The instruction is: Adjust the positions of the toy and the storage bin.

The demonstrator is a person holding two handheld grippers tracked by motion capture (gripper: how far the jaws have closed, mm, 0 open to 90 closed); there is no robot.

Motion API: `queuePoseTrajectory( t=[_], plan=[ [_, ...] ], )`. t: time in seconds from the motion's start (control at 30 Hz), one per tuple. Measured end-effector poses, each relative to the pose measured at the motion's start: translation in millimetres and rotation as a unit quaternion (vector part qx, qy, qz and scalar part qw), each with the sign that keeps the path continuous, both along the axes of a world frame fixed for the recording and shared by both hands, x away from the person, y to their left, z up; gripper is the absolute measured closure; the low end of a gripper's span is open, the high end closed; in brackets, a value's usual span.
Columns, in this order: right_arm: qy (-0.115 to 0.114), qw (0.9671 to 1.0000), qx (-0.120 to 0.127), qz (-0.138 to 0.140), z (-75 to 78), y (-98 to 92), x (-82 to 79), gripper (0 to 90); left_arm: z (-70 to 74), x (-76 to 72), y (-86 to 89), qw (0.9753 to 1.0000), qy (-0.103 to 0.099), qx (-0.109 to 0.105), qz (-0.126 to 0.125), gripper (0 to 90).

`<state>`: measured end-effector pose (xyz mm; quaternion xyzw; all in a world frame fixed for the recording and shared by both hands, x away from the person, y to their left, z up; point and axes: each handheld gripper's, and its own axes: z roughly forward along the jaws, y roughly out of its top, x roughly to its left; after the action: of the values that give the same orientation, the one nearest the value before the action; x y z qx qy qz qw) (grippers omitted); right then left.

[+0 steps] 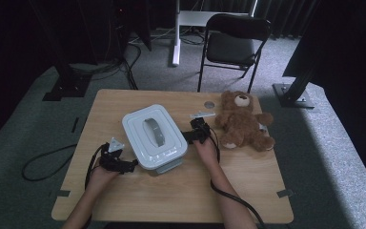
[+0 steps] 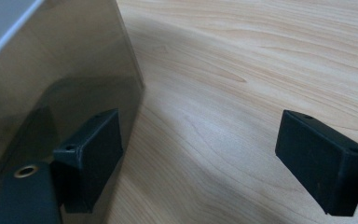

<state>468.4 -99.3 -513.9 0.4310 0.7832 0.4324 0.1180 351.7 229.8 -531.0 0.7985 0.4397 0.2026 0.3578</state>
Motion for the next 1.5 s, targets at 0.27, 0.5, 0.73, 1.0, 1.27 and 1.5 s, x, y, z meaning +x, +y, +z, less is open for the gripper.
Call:
queuePoseTrajectory(
  t=[0.27,0.5,0.73,1.0,1.27,1.5],
  plan=[
    [0.006,1.0,0.0,0.002,-0.5,2.2,12.4,14.1,0.5,9.8,3.2,0.9995,-0.002,0.013,0.028,1.2],
    [0.009,0.9998,-0.003,0.015,0.4,8.9,24.6,14.1,7.3,18.1,8.9,0.999,-0.02,0.016,0.037,1.2],
    [0.016,0.9996,0.007,0.024,-2.7,13.8,30.3,14.3,9.6,21.1,9.3,0.9993,-0.017,0.005,0.031,1.2],
    [0.012,0.9983,0.031,0.048,-5.0,10.0,24.2,22.1,12.0,17.7,2.7,0.9996,-0.009,0.01,0.023,1.3],
    [-0.007,0.9971,0.038,0.065,2.3,2.6,10.1,23.0,14.9,4.3,-10.0,0.9996,0.002,0.029,-0.002,1.3],
    [-0.016,0.9956,0.054,0.075,3.7,-6.4,-5.5,23.1,16.1,-12.6,-22.1,0.9986,0.01,0.041,-0.032,1.2]
  ],
)
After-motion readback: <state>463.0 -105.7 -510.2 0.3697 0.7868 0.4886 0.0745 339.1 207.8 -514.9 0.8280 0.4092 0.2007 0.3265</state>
